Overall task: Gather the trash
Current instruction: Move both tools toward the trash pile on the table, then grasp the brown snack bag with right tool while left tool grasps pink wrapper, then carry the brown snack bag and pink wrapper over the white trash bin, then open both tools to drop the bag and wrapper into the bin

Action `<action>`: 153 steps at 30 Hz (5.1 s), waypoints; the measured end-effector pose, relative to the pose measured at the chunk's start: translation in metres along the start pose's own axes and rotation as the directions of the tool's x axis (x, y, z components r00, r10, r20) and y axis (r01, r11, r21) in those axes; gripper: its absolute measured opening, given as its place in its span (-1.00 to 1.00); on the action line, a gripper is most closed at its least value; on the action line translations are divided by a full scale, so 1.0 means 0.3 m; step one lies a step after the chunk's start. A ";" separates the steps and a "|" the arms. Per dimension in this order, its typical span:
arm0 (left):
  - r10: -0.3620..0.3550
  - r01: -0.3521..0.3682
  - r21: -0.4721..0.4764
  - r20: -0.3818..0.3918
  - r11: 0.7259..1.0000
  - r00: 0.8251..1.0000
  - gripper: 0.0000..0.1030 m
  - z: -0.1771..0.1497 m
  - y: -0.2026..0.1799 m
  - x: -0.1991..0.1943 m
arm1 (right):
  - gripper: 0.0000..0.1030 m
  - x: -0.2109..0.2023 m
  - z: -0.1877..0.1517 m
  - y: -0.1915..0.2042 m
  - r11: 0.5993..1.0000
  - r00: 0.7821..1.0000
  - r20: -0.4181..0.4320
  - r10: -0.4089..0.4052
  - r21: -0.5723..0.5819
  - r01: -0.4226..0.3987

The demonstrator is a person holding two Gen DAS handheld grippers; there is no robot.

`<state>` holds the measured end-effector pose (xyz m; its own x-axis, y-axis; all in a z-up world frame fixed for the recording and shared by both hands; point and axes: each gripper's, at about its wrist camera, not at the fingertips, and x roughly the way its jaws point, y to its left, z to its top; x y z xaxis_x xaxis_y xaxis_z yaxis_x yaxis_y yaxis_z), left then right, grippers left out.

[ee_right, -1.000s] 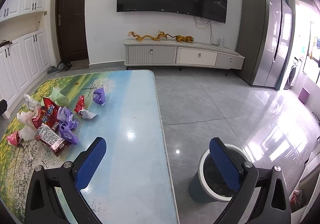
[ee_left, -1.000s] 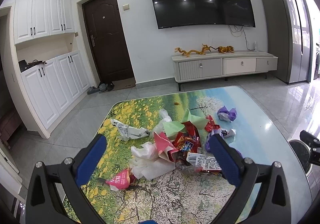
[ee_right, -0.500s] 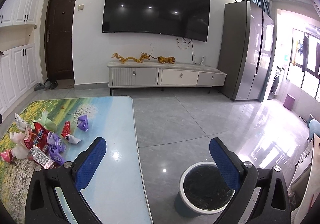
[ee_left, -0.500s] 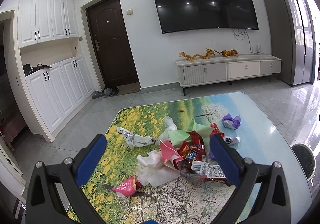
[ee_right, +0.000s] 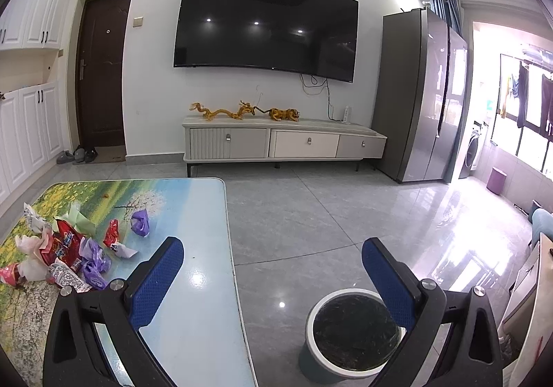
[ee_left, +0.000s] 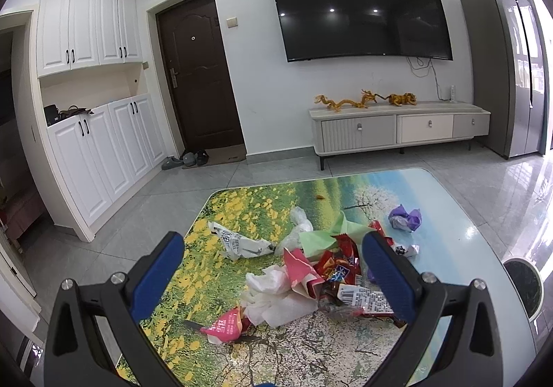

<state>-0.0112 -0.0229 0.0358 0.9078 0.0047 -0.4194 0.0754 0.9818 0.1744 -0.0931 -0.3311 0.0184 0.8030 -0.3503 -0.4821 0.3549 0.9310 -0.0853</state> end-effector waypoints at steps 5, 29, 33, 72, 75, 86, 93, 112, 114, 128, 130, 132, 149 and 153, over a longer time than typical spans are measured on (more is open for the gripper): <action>-0.002 0.002 -0.002 -0.003 1.000 1.000 1.00 -0.004 0.008 0.000 | 1.00 -0.026 -0.006 -0.017 1.000 1.000 0.013 0.011 0.024 -0.011; -0.031 0.031 -0.106 -0.005 0.994 0.999 1.00 0.021 0.162 -0.004 | 1.00 -0.083 0.032 -0.025 0.995 0.995 -0.001 0.095 0.026 -0.095; 0.021 -0.021 -0.117 0.000 0.993 1.000 1.00 0.023 0.220 0.005 | 1.00 -0.066 0.031 0.006 0.990 0.990 -0.023 0.143 0.010 -0.142; -0.306 0.338 0.009 -0.402 0.941 0.863 -0.41 -0.360 0.280 0.389 | -0.29 0.212 -0.126 0.771 0.550 0.647 -0.566 0.510 -0.364 -0.752; -0.301 0.333 0.014 -0.394 0.943 0.869 -0.43 -0.364 0.282 0.367 | -0.33 0.193 -0.123 0.760 0.538 0.641 -0.562 0.523 -0.366 -0.759; -0.312 0.327 -0.020 -0.353 0.945 0.882 -0.43 -0.344 0.312 0.228 | -0.35 0.121 -0.093 0.637 0.484 0.426 -0.507 0.750 -0.019 -0.875; -0.316 0.337 0.006 -0.336 0.941 0.887 -0.43 -0.322 0.274 0.180 | -0.33 0.101 -0.151 0.598 0.524 0.449 -0.549 0.705 -0.025 -0.852; -0.366 0.387 0.005 -0.312 0.922 0.877 -0.43 -0.308 0.213 0.125 | -0.35 0.050 -0.253 0.487 0.582 0.524 -0.579 0.625 -0.101 -0.807; -0.374 0.395 0.007 -0.308 0.919 0.875 -0.43 -0.300 0.204 0.114 | -0.43 0.049 -0.255 0.491 0.580 0.523 -0.580 0.624 -0.106 -0.808; -0.509 0.551 0.071 -0.300 0.832 0.807 -0.43 -0.166 -0.083 0.069 | -0.48 0.071 -0.196 0.211 0.710 0.630 -0.425 0.650 0.044 -0.703; -0.527 0.577 0.103 -0.306 0.810 0.793 -0.43 -0.140 -0.167 0.068 | -0.48 0.077 -0.178 0.132 0.741 0.664 -0.391 0.637 0.072 -0.668; -0.552 0.612 0.127 -0.322 0.780 0.769 -0.43 -0.111 -0.272 0.073 | -0.48 0.090 -0.171 0.026 0.776 0.703 -0.358 0.614 0.114 -0.620; -0.664 0.833 0.220 -0.516 0.508 0.541 -0.42 0.023 -1.421 0.157 | -0.46 0.445 -0.447 -0.775 0.926 0.852 -0.484 0.197 0.377 0.000; -0.671 0.862 0.173 -0.562 0.476 0.483 -0.19 0.009 -1.599 0.199 | -0.33 0.515 -0.484 -0.835 0.920 0.835 -0.523 0.171 0.387 0.055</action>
<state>0.0080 -0.4941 -0.0705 0.1562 -0.5501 -0.8203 0.8902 0.4382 -0.1244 -0.1275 -0.6036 -0.1612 0.4804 -0.0799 -0.8734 0.5558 0.7981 0.2327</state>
